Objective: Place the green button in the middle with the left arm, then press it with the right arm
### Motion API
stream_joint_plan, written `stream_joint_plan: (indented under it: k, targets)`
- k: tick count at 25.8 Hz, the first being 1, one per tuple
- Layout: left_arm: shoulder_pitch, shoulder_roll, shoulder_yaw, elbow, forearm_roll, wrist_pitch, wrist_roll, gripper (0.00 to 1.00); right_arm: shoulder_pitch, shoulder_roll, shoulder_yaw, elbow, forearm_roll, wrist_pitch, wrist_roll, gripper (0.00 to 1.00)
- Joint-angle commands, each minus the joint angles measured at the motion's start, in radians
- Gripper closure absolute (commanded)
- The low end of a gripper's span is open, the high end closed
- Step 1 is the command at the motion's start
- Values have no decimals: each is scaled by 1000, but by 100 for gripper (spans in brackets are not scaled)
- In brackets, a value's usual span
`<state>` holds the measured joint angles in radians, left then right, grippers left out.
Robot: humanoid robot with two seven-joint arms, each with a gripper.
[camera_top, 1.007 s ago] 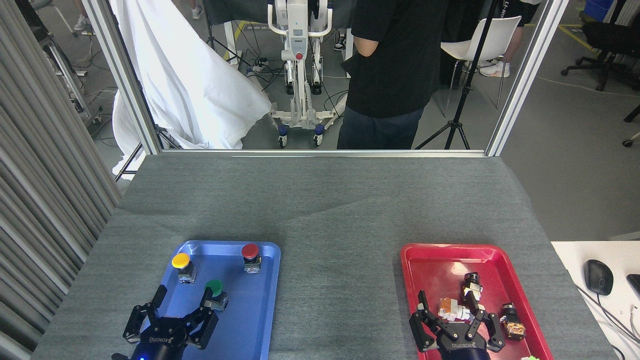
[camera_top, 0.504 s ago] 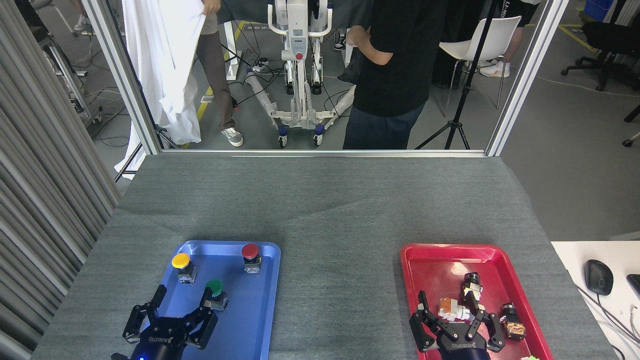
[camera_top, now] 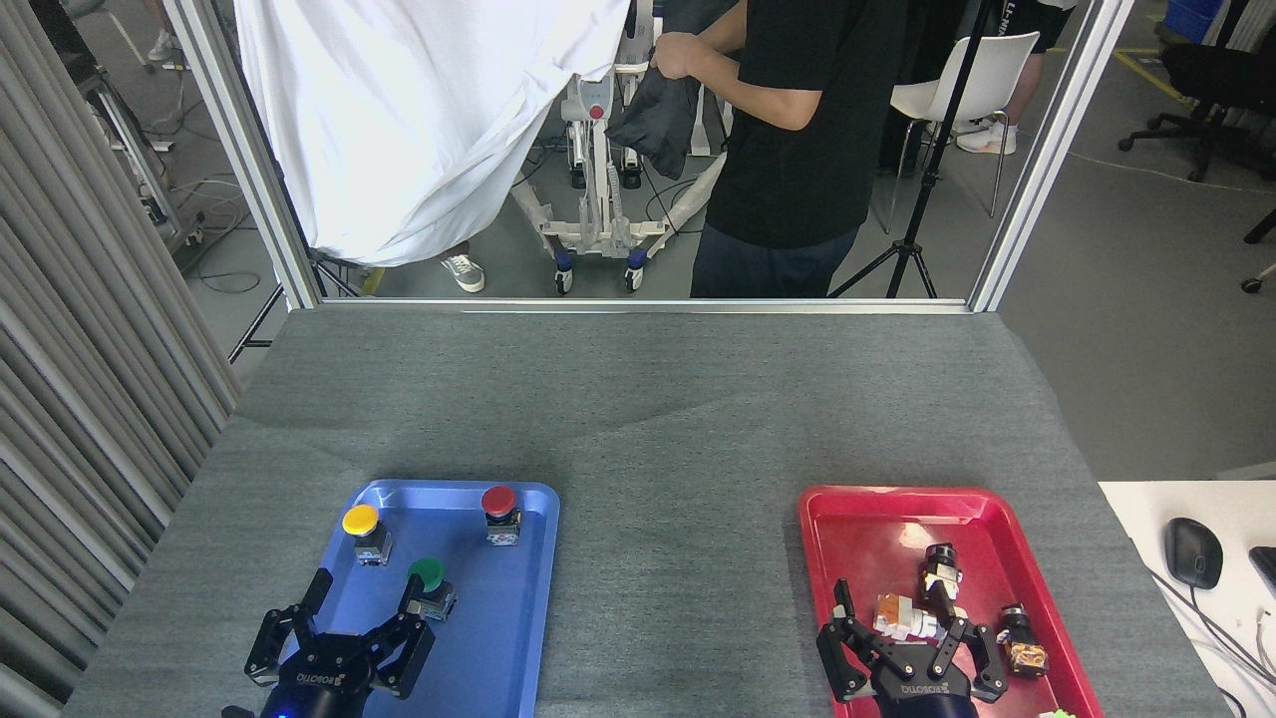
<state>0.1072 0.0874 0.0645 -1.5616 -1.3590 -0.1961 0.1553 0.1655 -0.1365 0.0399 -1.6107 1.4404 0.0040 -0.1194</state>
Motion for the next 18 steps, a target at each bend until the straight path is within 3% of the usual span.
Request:
stream_joint_plan:
  k: [1, 18]
  targets:
    - [0, 0, 0, 0, 0, -2, 0, 0, 0, 0, 0, 0, 0, 1, 0, 0]
    - [-3, -8, -5, -2, 0, -2, 0, 0, -1, 1, 0, 0, 0, 1, 0, 0]
